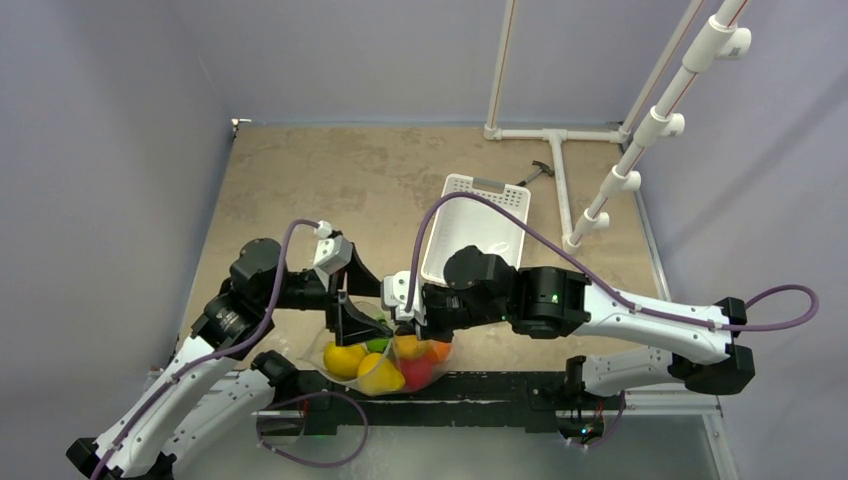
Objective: Place the food in the zip-top bag and seal the zipper
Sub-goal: Adjust the zipper food storage bag at the center of the board.
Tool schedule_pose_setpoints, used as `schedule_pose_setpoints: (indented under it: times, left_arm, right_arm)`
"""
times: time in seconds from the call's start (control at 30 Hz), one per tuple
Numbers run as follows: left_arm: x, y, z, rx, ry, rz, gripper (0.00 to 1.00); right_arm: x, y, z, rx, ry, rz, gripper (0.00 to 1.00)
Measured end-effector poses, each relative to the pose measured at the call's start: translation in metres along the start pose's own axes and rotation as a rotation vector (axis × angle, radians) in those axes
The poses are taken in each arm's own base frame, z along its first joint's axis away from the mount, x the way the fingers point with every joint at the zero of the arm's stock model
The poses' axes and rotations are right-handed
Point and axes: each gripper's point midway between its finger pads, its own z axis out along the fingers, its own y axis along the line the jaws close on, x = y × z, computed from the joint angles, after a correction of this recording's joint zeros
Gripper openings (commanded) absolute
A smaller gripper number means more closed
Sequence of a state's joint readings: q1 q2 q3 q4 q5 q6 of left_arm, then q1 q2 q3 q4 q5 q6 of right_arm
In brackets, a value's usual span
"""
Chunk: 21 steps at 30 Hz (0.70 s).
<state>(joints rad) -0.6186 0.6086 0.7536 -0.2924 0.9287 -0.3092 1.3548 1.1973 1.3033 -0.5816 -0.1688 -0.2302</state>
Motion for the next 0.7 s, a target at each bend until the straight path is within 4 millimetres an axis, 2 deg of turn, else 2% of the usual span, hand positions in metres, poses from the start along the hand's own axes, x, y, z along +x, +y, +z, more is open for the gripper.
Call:
schedule_pose_setpoints:
  times: [0.37,0.7]
  left_arm:
    - [0.006,0.007,0.002,-0.025,0.022,-0.05,0.75]
    - [0.011,0.012,-0.003,-0.083,0.057,-0.082,0.73]
  right_arm:
    - [-0.01,-0.013,-0.001,0.077,-0.004,0.063,0.0]
    - [-0.008,-0.026,0.005,0.16,0.049,0.162,0.0]
